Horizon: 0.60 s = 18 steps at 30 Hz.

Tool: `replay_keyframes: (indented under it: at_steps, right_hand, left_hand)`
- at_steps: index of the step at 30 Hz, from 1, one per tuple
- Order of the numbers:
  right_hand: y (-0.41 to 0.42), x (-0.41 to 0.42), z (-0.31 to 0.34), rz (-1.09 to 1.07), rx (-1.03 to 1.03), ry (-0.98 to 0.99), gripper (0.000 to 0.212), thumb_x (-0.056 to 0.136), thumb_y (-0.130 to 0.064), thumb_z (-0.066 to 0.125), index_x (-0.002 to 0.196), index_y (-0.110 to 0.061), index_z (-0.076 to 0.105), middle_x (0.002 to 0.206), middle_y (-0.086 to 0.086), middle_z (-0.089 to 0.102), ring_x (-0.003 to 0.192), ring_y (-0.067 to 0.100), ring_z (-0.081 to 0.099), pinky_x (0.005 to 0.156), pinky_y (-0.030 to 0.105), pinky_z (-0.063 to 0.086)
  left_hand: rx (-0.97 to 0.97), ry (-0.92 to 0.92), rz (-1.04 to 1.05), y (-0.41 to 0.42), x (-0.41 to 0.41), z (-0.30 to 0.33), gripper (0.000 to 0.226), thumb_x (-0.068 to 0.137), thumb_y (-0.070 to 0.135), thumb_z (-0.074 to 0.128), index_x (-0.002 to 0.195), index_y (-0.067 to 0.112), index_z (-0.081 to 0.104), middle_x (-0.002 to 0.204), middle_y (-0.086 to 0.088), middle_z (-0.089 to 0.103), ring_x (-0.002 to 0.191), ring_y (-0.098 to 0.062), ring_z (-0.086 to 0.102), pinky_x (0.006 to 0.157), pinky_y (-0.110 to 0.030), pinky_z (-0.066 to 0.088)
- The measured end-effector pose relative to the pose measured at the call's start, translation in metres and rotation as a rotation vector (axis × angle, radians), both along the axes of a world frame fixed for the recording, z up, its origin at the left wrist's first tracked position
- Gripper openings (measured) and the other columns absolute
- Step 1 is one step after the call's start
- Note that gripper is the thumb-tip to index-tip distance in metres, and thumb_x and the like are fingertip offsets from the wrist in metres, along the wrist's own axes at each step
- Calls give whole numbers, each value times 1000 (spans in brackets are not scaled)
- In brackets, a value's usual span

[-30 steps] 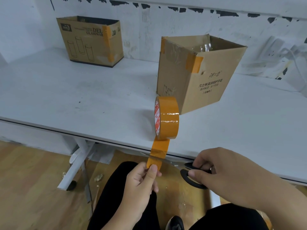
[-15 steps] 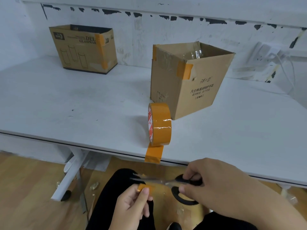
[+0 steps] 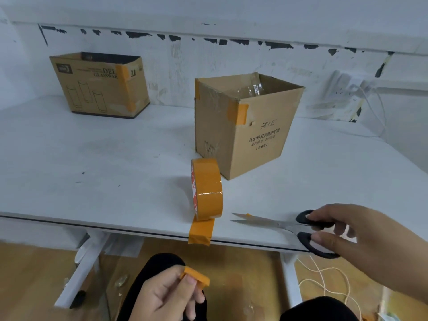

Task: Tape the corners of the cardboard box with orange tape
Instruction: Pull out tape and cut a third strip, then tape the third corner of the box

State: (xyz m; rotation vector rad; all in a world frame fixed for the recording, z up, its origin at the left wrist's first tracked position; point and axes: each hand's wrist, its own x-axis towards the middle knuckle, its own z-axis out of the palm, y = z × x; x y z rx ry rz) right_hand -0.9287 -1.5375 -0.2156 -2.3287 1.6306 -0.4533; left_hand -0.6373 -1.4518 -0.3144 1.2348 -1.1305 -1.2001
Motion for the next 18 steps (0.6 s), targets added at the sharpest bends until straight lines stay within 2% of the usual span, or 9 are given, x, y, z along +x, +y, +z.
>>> replay_keyframes:
  at_steps: [2, 3, 5, 6, 11, 13, 15, 16, 18]
  right_hand:
    - [-6, 3, -5, -1, 15, 0, 18, 82, -46, 63, 96, -54, 57, 103, -47, 45, 99, -15, 44, 65, 16, 39]
    - [-9, 4, -8, 1, 9, -9, 18, 83, -45, 63, 98, -53, 57, 100, -43, 49, 99, -16, 44, 67, 14, 40]
    - [-14, 8, -13, 8, -34, -45, 21, 84, -42, 64, 103, -50, 56, 87, -29, 56, 98, -18, 42, 77, 4, 37]
    - [-15, 10, -14, 7, -41, -52, 23, 85, -41, 64, 106, -48, 56, 85, -28, 53, 96, -19, 41, 78, 0, 33]
    - [-21, 21, -17, 19, -25, -48, 27, 88, -36, 62, 115, -33, 61, 103, -28, 46, 95, -12, 43, 77, 4, 34]
    - [-14, 22, -14, 22, -68, -82, 27, 87, -47, 56, 112, -40, 59, 104, -29, 47, 101, -9, 44, 80, 4, 34]
    - [2, 28, -5, 46, -79, -181, 31, 80, -65, 48, 104, -48, 57, 107, -31, 50, 106, -6, 46, 83, 2, 34]
    - [6, 36, -2, 64, -58, -248, 32, 78, -69, 47, 101, -50, 57, 107, -31, 53, 107, -5, 48, 83, 1, 34]
    - [10, 58, 7, 123, 68, -269, 23, 80, -64, 55, 90, -44, 62, 93, -27, 63, 106, 4, 55, 77, 5, 40]
  left_hand:
    - [-12, 4, -35, -5, -2, 14, 24, 76, 27, 56, 67, 12, 73, 58, -14, 65, 44, -17, 55, 43, -18, 40]
    - [-13, 9, -55, -7, -4, 21, 26, 76, 29, 56, 67, 12, 73, 58, -13, 65, 44, -17, 55, 44, -18, 41]
    - [-20, 3, -95, -11, -6, 34, 32, 82, 35, 56, 64, 13, 71, 56, -12, 64, 44, -16, 54, 45, -18, 41]
    - [-32, -14, -107, -13, -7, 40, 40, 87, 41, 54, 62, 13, 70, 55, -10, 63, 44, -15, 54, 46, -18, 41]
    - [-95, -146, -138, -18, -17, 66, 35, 81, 43, 49, 59, 22, 68, 51, -4, 62, 43, -10, 50, 48, -14, 39]
    - [-99, -209, -129, -21, -20, 74, 37, 82, 46, 48, 58, 27, 68, 50, -1, 63, 43, -9, 51, 49, -13, 39]
    - [-97, -281, -128, -23, -23, 81, 48, 87, 58, 43, 57, 30, 67, 49, 0, 63, 42, -7, 51, 49, -13, 40]
    - [-92, -303, -126, -25, -24, 85, 48, 82, 64, 43, 57, 31, 67, 50, 0, 63, 42, -5, 51, 49, -13, 40]
    - [-72, -326, -142, -28, -27, 91, 43, 71, 68, 45, 61, 34, 70, 51, 1, 64, 44, -3, 52, 48, -13, 39]
